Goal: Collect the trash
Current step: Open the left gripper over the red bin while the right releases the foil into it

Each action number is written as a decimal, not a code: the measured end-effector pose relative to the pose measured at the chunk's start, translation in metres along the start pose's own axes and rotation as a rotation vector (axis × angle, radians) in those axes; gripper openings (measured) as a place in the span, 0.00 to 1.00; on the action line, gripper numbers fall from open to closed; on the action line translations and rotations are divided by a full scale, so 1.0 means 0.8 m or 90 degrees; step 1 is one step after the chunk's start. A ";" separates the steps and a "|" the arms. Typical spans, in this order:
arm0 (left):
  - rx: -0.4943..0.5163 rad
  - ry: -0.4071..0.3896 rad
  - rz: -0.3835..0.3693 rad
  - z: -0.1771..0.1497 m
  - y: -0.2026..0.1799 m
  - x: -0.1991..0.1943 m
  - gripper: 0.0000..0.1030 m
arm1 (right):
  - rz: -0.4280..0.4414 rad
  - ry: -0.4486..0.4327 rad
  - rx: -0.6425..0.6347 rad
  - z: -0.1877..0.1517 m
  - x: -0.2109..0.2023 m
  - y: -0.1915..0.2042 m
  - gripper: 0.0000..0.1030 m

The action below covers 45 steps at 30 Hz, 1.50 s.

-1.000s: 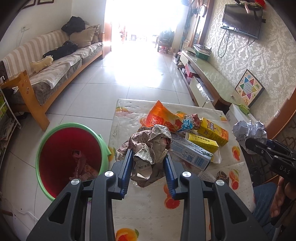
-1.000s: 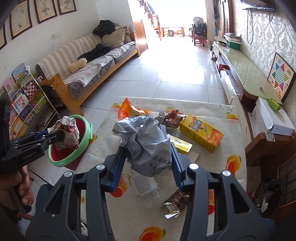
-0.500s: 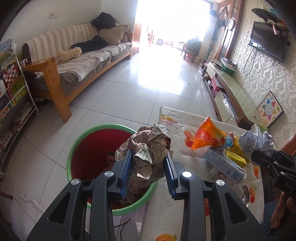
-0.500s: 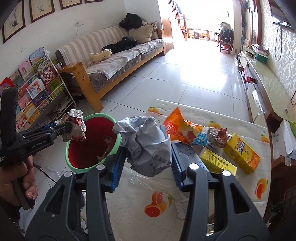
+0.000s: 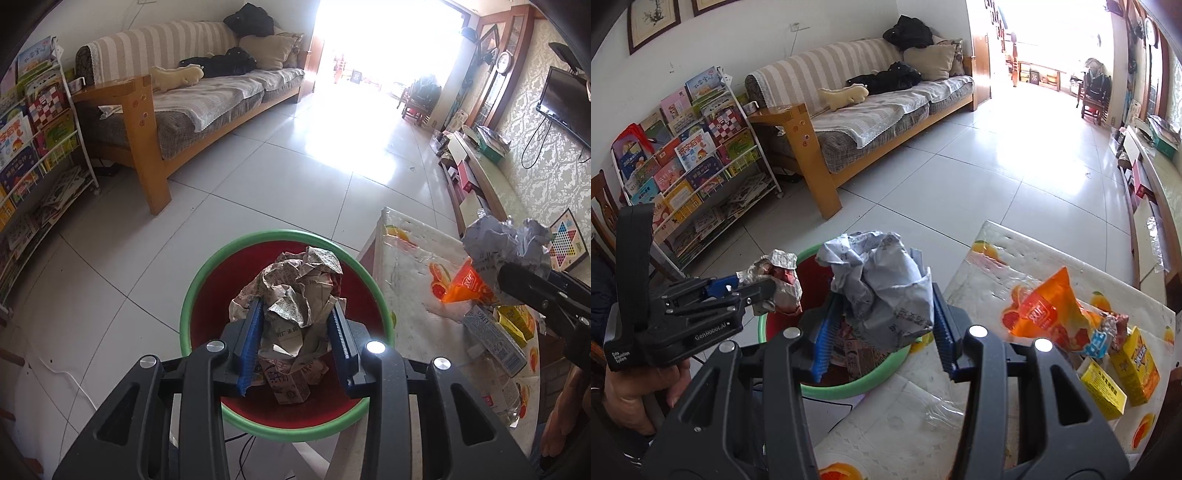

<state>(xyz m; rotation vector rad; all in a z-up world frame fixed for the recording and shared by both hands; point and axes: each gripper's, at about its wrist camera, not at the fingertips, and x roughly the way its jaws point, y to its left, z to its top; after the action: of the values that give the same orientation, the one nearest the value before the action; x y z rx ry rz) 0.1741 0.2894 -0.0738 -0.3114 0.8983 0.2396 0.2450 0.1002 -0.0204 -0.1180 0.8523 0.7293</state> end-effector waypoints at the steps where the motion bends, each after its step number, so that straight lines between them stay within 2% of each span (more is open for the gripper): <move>1: -0.002 0.003 0.001 -0.001 0.004 0.003 0.33 | 0.004 0.002 -0.001 0.003 0.005 0.005 0.44; 16: -0.030 0.022 -0.004 -0.011 0.041 0.012 0.44 | 0.045 0.034 -0.017 0.014 0.067 0.045 0.44; 19: -0.028 0.019 -0.003 -0.013 0.041 0.012 0.60 | 0.047 0.033 -0.018 0.016 0.069 0.044 0.44; 21: -0.027 0.015 -0.003 -0.014 0.041 0.012 0.82 | 0.047 0.032 -0.018 0.020 0.072 0.047 0.44; 24: -0.020 0.005 -0.001 -0.016 0.038 0.010 0.89 | 0.048 0.033 -0.018 0.022 0.073 0.047 0.45; 28: -0.017 0.001 0.008 -0.017 0.038 0.008 0.92 | 0.053 0.037 -0.016 0.025 0.075 0.049 0.47; 30: -0.018 0.002 0.012 -0.019 0.042 0.006 0.92 | 0.054 0.035 -0.012 0.025 0.075 0.050 0.56; 32: -0.022 0.007 0.015 -0.023 0.047 0.005 0.92 | 0.059 0.037 -0.011 0.025 0.076 0.053 0.57; 34: -0.026 0.009 0.017 -0.026 0.056 0.004 0.92 | 0.062 0.035 -0.012 0.026 0.075 0.057 0.63; 37: -0.036 0.008 0.021 -0.028 0.064 0.000 0.92 | 0.063 0.030 -0.011 0.027 0.074 0.063 0.74; 41: -0.042 0.006 0.023 -0.030 0.069 -0.005 0.92 | 0.065 0.026 -0.006 0.027 0.072 0.067 0.94; 45: -0.043 0.002 0.022 -0.031 0.071 -0.009 0.92 | 0.063 0.024 -0.002 0.028 0.069 0.069 0.95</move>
<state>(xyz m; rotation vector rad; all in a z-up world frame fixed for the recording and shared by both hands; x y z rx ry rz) 0.1330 0.3328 -0.0919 -0.3591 0.9008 0.3026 0.2488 0.1795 -0.0349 -0.0935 0.8979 0.8235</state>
